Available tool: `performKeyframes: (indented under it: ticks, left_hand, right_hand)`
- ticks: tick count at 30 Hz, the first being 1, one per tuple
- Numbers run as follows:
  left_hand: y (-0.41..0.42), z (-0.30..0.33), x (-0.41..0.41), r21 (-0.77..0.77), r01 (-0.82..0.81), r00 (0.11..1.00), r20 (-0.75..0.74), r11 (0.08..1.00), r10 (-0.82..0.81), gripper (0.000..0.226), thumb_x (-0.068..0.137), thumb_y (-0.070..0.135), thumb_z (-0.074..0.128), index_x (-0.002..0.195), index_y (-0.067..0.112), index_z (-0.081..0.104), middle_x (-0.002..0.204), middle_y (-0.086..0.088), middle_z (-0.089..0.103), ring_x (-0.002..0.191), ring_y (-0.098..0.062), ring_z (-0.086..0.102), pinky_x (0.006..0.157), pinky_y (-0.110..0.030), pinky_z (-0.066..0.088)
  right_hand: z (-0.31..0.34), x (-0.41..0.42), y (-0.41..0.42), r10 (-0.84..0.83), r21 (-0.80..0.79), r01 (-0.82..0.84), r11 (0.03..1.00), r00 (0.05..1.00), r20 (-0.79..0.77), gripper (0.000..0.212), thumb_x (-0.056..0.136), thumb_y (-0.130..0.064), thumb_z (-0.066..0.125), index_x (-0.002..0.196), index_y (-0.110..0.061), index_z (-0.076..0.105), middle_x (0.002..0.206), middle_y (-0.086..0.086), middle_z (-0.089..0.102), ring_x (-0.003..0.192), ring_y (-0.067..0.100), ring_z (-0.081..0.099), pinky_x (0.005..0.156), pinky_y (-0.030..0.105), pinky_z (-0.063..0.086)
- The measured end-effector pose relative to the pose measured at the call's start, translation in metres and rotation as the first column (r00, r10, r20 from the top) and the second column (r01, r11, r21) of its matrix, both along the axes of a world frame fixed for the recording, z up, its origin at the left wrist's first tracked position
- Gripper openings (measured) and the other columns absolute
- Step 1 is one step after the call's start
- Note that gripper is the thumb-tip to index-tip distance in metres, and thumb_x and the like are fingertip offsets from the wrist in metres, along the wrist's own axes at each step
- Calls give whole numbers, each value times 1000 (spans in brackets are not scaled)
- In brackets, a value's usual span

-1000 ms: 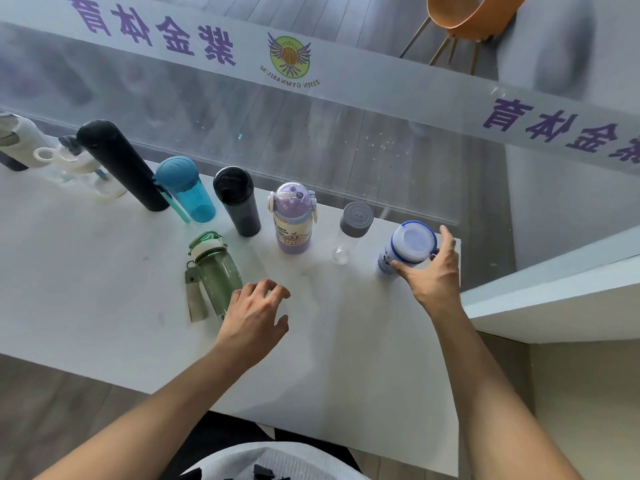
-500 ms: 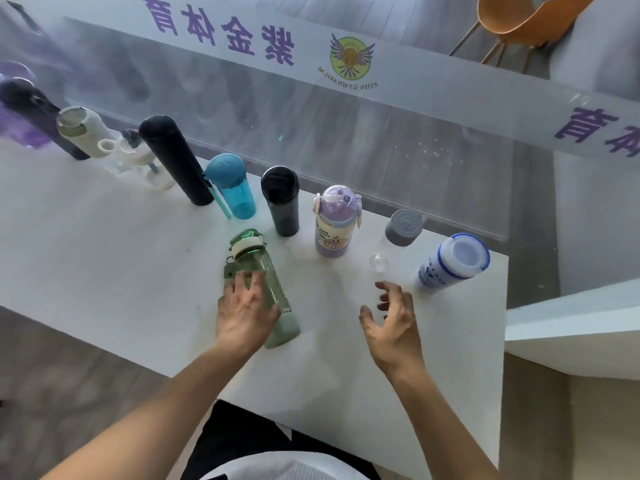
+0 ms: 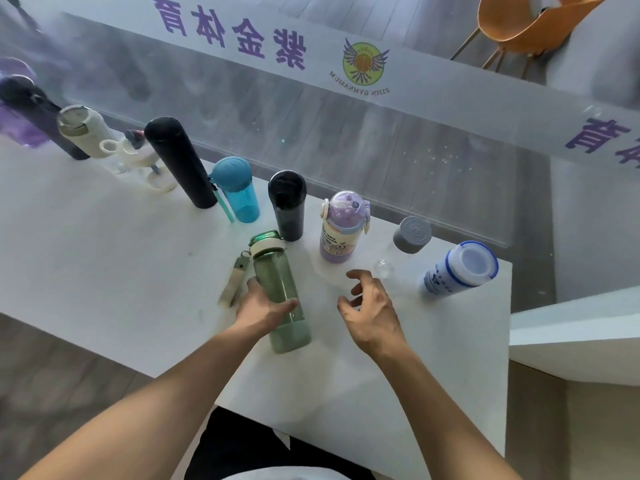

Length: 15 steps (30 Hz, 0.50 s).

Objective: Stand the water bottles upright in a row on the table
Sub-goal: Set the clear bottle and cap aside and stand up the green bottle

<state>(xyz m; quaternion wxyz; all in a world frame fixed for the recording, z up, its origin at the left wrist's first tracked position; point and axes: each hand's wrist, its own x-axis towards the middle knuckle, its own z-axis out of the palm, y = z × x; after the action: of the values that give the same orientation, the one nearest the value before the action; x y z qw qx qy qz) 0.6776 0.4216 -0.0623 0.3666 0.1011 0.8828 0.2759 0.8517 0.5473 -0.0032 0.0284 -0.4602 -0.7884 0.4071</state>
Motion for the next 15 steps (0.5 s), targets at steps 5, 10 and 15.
performKeyframes:
  ticks: [5, 10, 15]
  left_hand:
    - [-6, 23, 30, 116, 95, 995, -40, 989, -91, 89, 65, 35, 85, 137, 21, 34, 111, -2, 56, 100, -25, 57, 85, -35, 51]
    - [-17, 29, 58, 132, 206, 978, -71, 970, -198, 98, 62, 38, 83, 143, 22, 31, 125, -2, 53, 110, -23, 54, 94, -39, 50]
    - [-23, 32, 83, 193, 270, 963, -53, 943, -265, 100, 58, 42, 83, 141, 29, 30, 124, 5, 51, 108, -14, 55, 91, -36, 52]
  right_hand:
    - [4, 3, 6, -32, -11, 32, 999, 999, -20, 45, 93, -33, 60, 135, -29, 45, 111, -1, 54, 89, 10, 60, 76, 26, 46]
    - [9, 1, 8, -61, -41, 59, 997, 996, -70, 55, 89, -47, 65, 136, -32, 42, 111, -3, 55, 95, 11, 61, 82, 29, 51]
    - [19, 0, 10, -111, -94, 94, 991, 976, -187, 76, 80, -61, 71, 141, -31, 39, 123, -7, 52, 108, 10, 55, 89, 25, 45]
